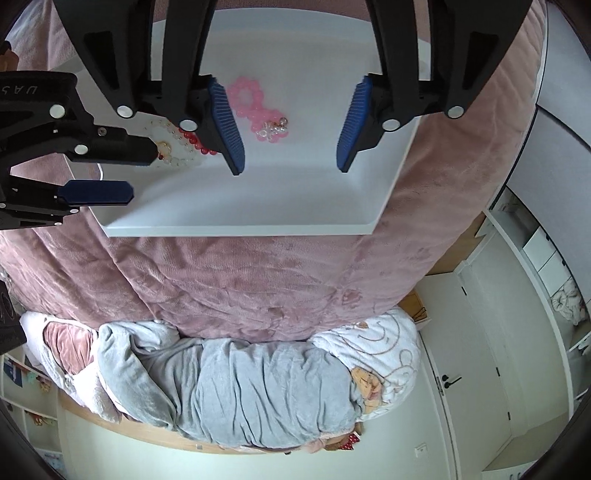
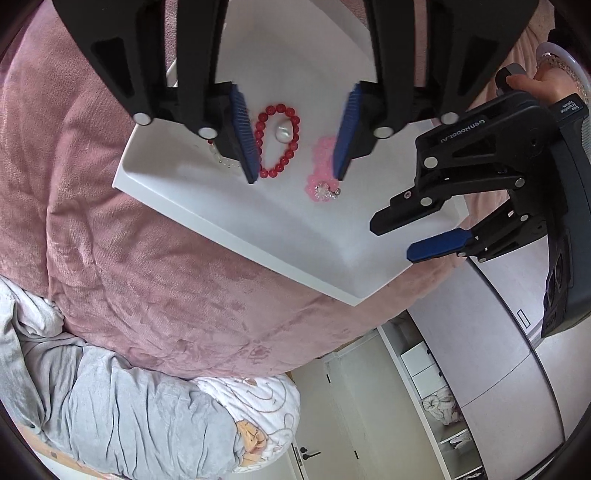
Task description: Organize jewelry
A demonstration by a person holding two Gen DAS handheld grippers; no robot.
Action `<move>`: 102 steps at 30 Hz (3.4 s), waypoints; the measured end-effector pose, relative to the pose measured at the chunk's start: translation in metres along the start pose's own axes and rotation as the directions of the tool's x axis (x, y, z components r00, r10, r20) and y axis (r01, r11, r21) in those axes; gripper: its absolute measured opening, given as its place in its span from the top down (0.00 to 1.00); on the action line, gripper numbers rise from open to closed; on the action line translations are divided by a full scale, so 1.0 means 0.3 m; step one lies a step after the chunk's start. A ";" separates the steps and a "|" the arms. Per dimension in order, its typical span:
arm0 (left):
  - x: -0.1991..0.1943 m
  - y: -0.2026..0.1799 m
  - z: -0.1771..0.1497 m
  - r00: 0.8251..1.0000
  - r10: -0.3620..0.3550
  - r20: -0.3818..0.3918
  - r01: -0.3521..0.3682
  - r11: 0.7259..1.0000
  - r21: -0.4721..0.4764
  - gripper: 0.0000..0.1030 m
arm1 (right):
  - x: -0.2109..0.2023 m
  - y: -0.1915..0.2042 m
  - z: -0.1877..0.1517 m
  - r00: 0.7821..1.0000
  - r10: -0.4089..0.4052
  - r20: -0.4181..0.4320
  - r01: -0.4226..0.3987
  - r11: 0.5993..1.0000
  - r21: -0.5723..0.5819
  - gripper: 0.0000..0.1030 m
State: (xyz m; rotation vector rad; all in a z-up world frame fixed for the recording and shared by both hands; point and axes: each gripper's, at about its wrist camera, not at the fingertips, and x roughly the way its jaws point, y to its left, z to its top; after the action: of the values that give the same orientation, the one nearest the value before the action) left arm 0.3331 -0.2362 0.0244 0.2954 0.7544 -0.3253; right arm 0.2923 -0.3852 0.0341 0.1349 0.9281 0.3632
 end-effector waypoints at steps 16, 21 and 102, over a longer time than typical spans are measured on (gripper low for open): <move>-0.440 0.304 -0.121 0.985 0.076 0.157 -0.027 0.956 -0.293 0.27 | -0.244 0.179 -0.017 0.990 0.021 0.138 -0.015 0.999 -0.040 0.34; -0.588 0.383 -0.200 0.973 0.141 0.185 -0.080 0.950 -0.302 0.15 | -0.300 0.279 -0.043 0.986 0.043 0.163 -0.031 0.997 -0.075 0.30; -0.053 0.677 -0.803 0.980 -0.179 -0.086 0.164 0.974 -0.154 0.94 | 0.441 0.876 -0.436 0.963 0.231 -0.139 -0.267 0.887 -0.378 0.88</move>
State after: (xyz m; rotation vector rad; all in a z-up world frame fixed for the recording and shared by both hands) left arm 0.2529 0.0416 -0.1017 0.1080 0.8998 -0.4185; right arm 0.1944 -0.0980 -0.0737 -0.1360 0.9112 0.7950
